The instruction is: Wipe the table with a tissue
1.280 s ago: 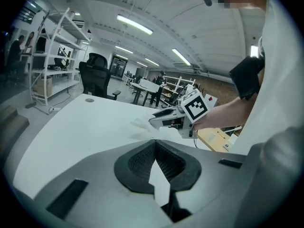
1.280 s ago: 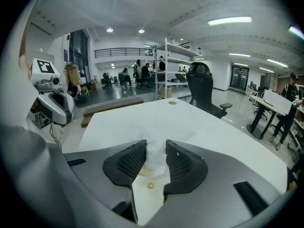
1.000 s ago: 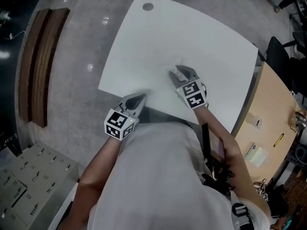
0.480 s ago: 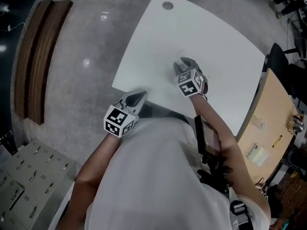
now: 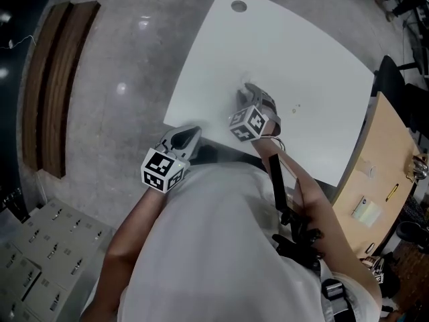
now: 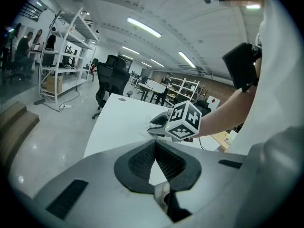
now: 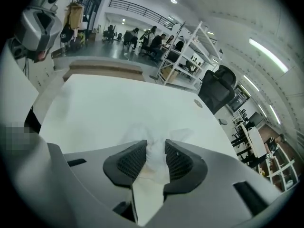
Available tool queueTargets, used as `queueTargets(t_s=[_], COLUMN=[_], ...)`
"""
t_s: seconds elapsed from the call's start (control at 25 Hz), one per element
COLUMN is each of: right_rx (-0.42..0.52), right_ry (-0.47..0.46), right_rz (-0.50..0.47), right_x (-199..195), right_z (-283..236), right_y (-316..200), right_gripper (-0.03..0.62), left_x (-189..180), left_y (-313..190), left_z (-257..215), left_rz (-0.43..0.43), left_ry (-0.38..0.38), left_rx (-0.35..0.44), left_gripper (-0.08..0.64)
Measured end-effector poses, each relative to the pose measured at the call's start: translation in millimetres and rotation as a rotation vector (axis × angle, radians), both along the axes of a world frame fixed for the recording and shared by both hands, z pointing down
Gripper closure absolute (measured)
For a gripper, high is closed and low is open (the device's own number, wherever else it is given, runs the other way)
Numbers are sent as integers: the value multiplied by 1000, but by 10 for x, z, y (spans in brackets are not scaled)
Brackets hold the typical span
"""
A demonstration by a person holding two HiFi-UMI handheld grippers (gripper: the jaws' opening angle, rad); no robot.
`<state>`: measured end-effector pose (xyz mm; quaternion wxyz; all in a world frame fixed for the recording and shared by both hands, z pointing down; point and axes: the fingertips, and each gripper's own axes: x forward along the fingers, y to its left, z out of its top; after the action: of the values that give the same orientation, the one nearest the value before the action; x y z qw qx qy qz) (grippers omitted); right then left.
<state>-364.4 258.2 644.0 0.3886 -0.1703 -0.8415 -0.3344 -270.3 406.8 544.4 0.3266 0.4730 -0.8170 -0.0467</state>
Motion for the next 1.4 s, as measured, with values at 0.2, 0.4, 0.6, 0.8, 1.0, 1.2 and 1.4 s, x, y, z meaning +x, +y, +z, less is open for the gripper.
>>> queueTargets(t_s=[0.2,0.4,0.6,0.8,1.0,1.2,1.4], right_rx=[-14,-37,-78,-169,-103,4,-78], right_ry=[-20,13,66,68,113,156,159], right_rz=[-17,-270,-360,-95,15,20,27], right_x=[-81,-17,335,368,473,689,1069], right_z=[10,4,32,18,17,36,52], right_y=[262,960,942,409,17,-269,-491], right_gripper=[471,472,471,471,471,471,471], left_x=[12,-10,21,-101,-102,-66,7], left_y=[11,111,-52,-158,-324,-496,-844], left_z=[1,7,41,-37,-37,-36,-55], left_rz=[33,60,134,187,237,291,354], left_ry=[-2,0,-3,-28,-22,-31,-41], left_rx=[-8,-15,-18,4,17,23,38], left_gripper=[554,554,554,554,554,554,554])
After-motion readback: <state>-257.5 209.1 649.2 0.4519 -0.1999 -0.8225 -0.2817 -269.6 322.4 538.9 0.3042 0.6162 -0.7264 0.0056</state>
